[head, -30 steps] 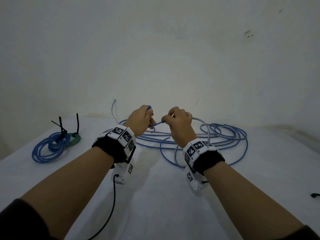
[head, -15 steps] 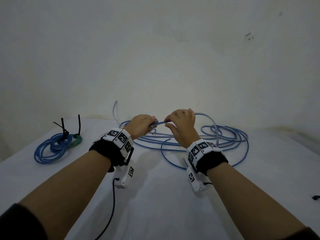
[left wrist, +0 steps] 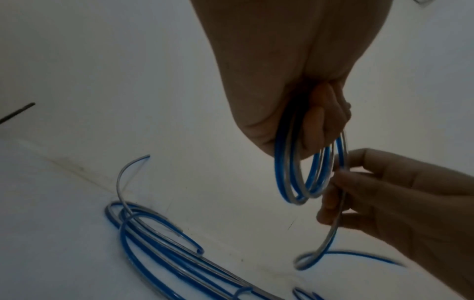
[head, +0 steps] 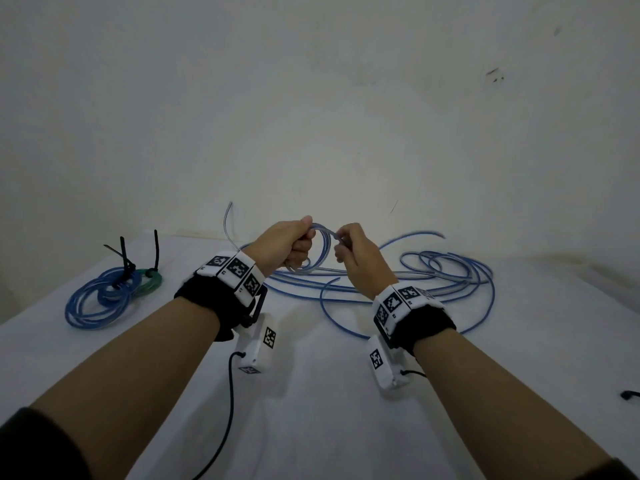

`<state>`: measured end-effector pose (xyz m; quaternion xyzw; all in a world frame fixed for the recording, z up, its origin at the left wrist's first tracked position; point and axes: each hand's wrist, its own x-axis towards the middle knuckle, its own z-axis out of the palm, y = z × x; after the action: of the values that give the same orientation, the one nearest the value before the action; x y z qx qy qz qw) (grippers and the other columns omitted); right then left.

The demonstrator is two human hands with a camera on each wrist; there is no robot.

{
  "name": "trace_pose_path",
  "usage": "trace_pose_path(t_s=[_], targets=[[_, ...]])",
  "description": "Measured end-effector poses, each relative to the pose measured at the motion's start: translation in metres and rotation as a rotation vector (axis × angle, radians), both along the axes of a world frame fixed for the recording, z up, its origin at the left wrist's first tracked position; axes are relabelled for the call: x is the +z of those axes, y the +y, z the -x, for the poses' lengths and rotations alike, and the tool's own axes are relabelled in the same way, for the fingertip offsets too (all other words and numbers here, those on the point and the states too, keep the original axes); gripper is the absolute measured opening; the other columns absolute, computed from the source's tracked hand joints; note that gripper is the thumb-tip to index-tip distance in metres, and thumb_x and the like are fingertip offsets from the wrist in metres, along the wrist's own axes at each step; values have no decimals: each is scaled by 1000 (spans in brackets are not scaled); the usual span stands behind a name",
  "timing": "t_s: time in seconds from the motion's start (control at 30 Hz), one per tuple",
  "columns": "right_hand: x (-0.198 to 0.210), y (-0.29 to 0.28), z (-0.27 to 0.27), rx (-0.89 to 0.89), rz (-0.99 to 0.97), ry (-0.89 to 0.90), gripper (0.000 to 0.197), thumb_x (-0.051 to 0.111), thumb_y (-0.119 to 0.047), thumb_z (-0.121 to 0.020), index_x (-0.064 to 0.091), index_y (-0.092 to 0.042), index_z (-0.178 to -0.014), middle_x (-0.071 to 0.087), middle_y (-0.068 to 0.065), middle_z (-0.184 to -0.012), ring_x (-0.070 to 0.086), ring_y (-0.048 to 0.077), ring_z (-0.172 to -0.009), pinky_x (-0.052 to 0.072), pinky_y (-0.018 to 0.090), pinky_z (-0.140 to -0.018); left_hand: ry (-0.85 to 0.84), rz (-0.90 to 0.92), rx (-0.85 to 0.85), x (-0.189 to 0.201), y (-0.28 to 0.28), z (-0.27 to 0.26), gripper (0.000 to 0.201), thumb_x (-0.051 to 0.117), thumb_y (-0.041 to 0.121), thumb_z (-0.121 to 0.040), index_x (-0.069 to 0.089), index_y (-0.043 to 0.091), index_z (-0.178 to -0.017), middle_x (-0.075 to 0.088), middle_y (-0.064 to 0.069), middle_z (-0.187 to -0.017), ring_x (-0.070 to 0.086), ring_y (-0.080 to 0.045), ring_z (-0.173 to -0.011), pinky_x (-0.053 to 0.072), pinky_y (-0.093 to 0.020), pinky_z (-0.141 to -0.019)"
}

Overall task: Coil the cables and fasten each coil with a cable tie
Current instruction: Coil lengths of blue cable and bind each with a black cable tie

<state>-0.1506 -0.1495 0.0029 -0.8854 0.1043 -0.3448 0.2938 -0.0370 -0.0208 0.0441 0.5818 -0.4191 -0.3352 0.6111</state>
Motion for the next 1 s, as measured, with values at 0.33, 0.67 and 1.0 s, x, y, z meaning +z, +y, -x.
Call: trace_pose_path(t_s=[0.33, 0.67, 1.0], targets=[[-12, -15, -3, -322, 268, -147, 15, 49, -4, -92, 63, -4, -97, 64, 11, -95, 50, 29, -93, 41, 34, -78, 119, -125, -143, 0, 6, 0, 38, 26, 30, -101, 39, 16, -68, 25, 11, -42, 21, -3, -35, 16, -15, -38], [-8, -23, -3, -511, -30, -128, 20, 45, -10, -96, 59, -2, -108, 59, 17, -103, 60, 33, -90, 48, 38, -79, 326, 119, -190, 5, 3, 1, 33, 22, 23, -99, 39, 16, -70, 32, 10, -46, 28, -4, -36, 22, -18, -43], [-5, -5, -15, -247, -366, -202, 15, 46, -3, -93, 59, -2, -85, 58, 13, -79, 56, 26, -69, 44, 18, -56, 208, 343, -159, 12, -4, 15, 30, 21, 19, -101, 42, 14, -81, 44, 9, -54, 36, -6, -46, 32, -19, -49]])
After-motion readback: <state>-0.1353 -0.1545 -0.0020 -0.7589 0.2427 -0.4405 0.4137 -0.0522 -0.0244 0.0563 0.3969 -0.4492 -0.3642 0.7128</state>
